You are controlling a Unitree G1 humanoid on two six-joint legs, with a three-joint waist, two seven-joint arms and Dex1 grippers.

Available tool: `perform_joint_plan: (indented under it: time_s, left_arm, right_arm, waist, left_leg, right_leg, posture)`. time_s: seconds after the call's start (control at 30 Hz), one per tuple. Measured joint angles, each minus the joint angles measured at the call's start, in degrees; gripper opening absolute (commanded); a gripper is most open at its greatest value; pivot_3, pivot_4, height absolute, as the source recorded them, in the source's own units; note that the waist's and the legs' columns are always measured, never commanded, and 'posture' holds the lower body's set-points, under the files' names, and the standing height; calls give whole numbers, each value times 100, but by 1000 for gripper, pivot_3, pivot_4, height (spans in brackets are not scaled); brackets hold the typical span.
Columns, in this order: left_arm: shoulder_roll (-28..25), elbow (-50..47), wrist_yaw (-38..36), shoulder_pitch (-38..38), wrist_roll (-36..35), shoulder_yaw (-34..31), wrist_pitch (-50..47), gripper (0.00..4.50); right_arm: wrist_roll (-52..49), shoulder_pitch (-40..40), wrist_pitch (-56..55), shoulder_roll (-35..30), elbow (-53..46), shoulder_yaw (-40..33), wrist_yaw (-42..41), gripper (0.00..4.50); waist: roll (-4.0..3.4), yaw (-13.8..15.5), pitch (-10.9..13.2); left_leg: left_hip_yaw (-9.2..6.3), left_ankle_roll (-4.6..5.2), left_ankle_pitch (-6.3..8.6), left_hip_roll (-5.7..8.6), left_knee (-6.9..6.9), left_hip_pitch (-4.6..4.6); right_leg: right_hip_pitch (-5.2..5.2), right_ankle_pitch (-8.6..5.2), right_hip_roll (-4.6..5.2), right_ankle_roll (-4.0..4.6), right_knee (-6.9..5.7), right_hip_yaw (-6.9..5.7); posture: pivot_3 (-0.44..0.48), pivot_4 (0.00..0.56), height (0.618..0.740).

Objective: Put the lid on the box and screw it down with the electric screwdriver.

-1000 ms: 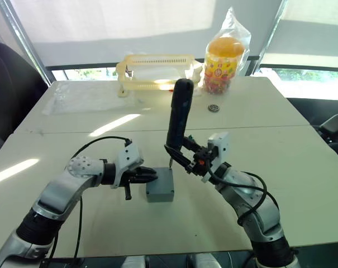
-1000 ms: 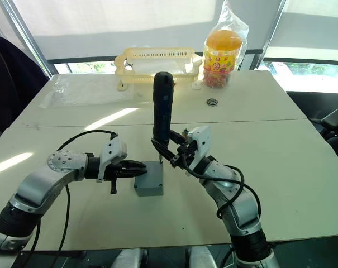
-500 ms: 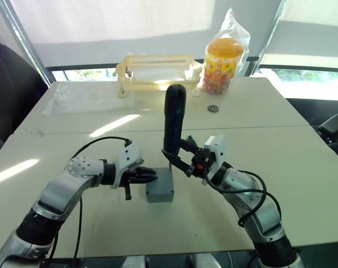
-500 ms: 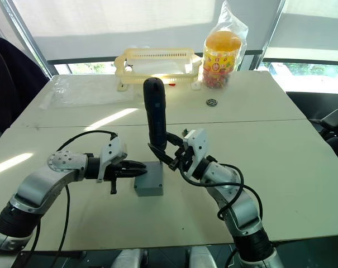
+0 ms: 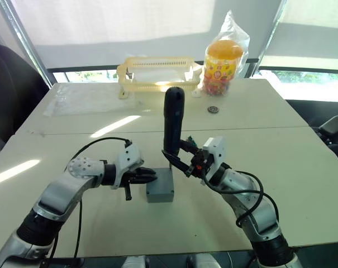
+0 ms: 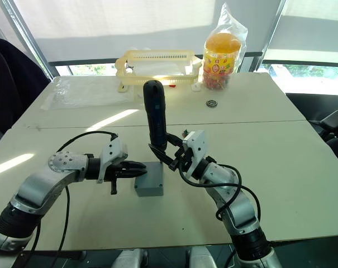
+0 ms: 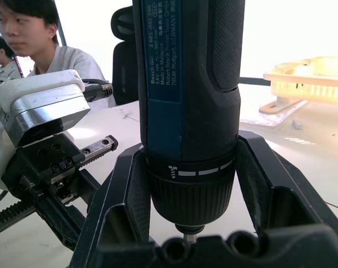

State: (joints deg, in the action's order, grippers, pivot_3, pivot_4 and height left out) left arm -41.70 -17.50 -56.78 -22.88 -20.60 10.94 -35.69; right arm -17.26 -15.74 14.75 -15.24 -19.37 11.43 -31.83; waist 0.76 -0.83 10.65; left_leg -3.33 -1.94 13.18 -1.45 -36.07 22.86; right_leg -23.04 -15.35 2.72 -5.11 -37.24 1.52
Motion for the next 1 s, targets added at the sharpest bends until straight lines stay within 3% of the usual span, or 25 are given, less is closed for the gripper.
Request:
perform_joint_plan:
  time_s: [1.0]
  left_arm:
    - [9, -110, -52, 43, 11, 79, -8, 667]
  right_arm:
    - [-342, 283, 121, 10, -137, -184, -13, 1789]
  waist:
    - [0, 0, -1]
  left_leg:
    - [1, -1, 1, -1, 13, -37]
  right_leg:
    - [34, -11, 2, 15, 6, 0]
  posture:
    - [0, 150, 740]
